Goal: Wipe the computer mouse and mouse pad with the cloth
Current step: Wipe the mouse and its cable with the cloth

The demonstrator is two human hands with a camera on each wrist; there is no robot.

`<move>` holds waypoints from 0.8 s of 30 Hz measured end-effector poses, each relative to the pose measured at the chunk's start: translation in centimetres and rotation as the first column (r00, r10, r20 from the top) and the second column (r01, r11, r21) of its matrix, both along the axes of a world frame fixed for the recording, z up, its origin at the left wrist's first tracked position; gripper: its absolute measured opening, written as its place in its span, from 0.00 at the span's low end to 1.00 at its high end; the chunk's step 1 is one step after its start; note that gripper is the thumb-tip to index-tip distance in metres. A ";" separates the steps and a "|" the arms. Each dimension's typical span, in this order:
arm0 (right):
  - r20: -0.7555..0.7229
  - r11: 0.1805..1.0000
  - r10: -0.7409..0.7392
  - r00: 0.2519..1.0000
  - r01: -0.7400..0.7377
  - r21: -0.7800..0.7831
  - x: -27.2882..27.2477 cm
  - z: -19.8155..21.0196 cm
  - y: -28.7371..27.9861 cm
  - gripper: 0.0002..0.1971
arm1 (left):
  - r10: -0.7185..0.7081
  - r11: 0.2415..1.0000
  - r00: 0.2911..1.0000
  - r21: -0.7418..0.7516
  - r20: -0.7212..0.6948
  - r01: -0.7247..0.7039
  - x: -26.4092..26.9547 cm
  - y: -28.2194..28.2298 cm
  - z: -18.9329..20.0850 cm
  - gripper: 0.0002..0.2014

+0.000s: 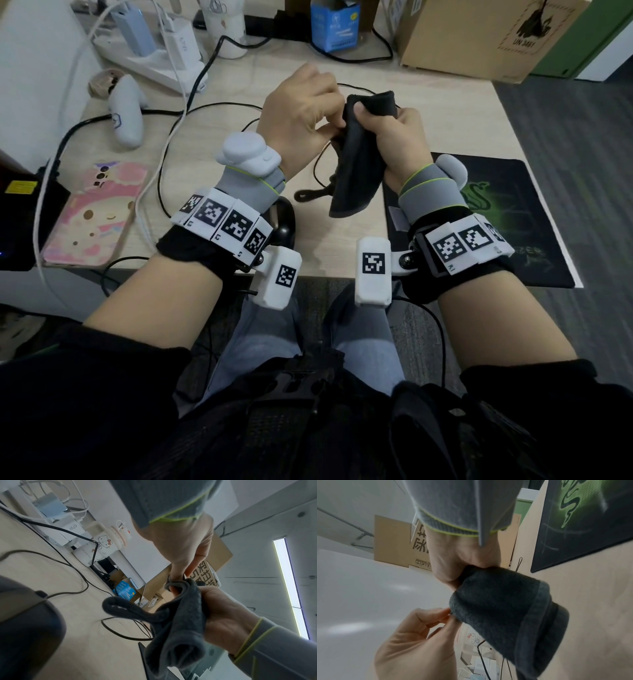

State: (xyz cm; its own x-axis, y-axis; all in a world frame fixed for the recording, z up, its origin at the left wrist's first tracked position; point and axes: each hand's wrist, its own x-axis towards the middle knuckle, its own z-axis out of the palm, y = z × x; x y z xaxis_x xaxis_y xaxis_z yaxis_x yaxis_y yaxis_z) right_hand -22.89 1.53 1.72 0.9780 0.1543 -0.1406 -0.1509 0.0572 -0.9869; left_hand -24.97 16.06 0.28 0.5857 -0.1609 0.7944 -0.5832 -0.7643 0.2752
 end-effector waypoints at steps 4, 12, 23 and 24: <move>-0.006 0.999 -0.008 1.000 0.008 0.053 0.2 -0.2 -0.4 0.06 | 0.009 0.999 0.998 0.040 0.067 -0.012 -0.1 0.4 -0.1 0.19; 0.105 0.986 0.133 0.986 -0.121 -0.111 -0.1 0.2 -0.7 0.05 | 0.054 0.995 0.997 0.079 0.049 -0.058 -0.3 0.1 -0.7 0.12; 0.025 0.967 -0.246 0.969 0.244 0.073 0.6 -0.7 -0.9 0.04 | 0.111 0.991 0.978 0.058 0.178 -0.123 -0.4 -0.1 -1.5 0.17; 0.012 0.958 -0.265 0.964 0.262 0.113 0.5 -0.6 -1.1 0.03 | 0.123 0.989 0.976 0.055 0.182 -0.135 -0.5 0.0 -1.7 0.17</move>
State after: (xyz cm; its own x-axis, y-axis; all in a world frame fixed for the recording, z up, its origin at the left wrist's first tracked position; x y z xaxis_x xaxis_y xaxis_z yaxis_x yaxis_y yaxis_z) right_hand -22.36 0.42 1.08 0.9892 -0.0965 -0.1101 -0.0891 0.1994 -0.9758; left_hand -25.49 16.04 -1.45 0.4554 -0.1496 0.8776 -0.5139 -0.8491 0.1219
